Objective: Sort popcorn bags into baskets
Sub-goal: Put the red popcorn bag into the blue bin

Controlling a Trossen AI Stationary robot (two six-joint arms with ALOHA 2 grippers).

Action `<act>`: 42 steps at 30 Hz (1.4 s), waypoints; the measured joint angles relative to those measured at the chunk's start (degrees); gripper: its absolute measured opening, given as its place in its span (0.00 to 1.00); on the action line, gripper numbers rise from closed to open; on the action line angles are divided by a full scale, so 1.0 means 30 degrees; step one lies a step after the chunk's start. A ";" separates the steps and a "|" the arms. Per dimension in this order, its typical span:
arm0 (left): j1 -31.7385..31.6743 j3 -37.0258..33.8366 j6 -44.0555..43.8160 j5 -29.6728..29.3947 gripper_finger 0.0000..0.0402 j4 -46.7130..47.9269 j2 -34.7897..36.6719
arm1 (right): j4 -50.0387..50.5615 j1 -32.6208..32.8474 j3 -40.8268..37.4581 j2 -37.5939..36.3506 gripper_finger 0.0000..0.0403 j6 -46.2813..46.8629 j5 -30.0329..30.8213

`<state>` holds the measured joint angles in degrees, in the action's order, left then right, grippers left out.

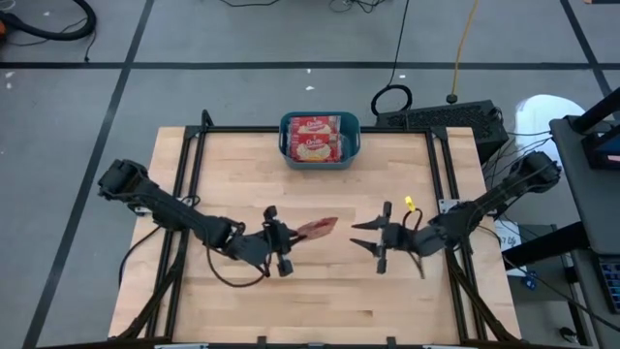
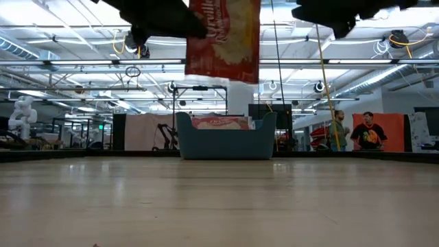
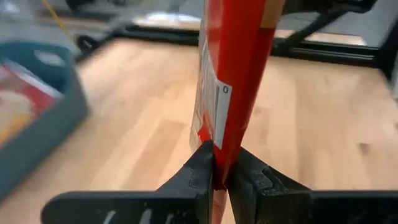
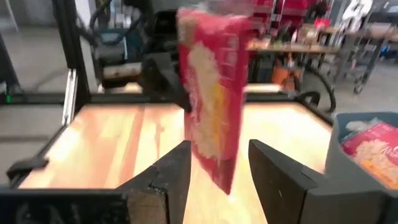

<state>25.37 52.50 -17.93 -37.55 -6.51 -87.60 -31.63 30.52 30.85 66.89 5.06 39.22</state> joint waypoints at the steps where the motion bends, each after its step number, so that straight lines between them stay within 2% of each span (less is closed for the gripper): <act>1: -0.0083 0.0026 -0.0547 0.0643 0.08 0.0337 0.0010 | 0.1246 0.0000 0.0745 0.0171 0.39 0.0251 -0.0007; 6: -0.0216 0.0025 -0.2195 0.3806 0.08 0.2049 -0.0011 | 0.5410 -0.0007 0.4031 0.0988 0.39 -0.0022 -0.0080; 10: -0.0197 0.0030 -0.3326 0.4540 0.08 0.3225 -0.0013 | 0.6757 -0.0022 0.5967 0.1519 0.39 -0.0963 -0.0127; 15: -0.0176 0.0025 -0.4633 0.5456 0.09 0.4611 -0.0025 | 0.6854 -0.0322 0.7215 0.2289 0.39 -0.1379 -0.0570; 27: -0.0176 0.0031 -0.5145 0.5562 0.09 0.5344 -0.0033 | 0.6784 -0.3813 0.8440 0.5688 0.39 -0.0103 -0.7029; 31: -0.0062 0.0027 -0.5288 0.5531 0.09 0.5779 -0.0037 | 0.6654 -0.4398 0.9158 0.6452 0.41 -0.0924 -0.7195; 36: -0.0023 0.0025 -0.5210 0.5533 0.09 0.5721 -0.0048 | 0.6509 -0.4653 0.9555 0.6727 0.51 -0.1571 -0.7230; 42: -0.0074 0.0025 -0.5152 0.5511 0.09 0.5666 -0.0048 | 0.7662 -0.5348 0.9572 0.6761 0.57 -0.0882 -1.0098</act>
<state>25.15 52.58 -33.39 -21.02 10.49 -87.74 -8.64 14.48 59.57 87.18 2.42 8.93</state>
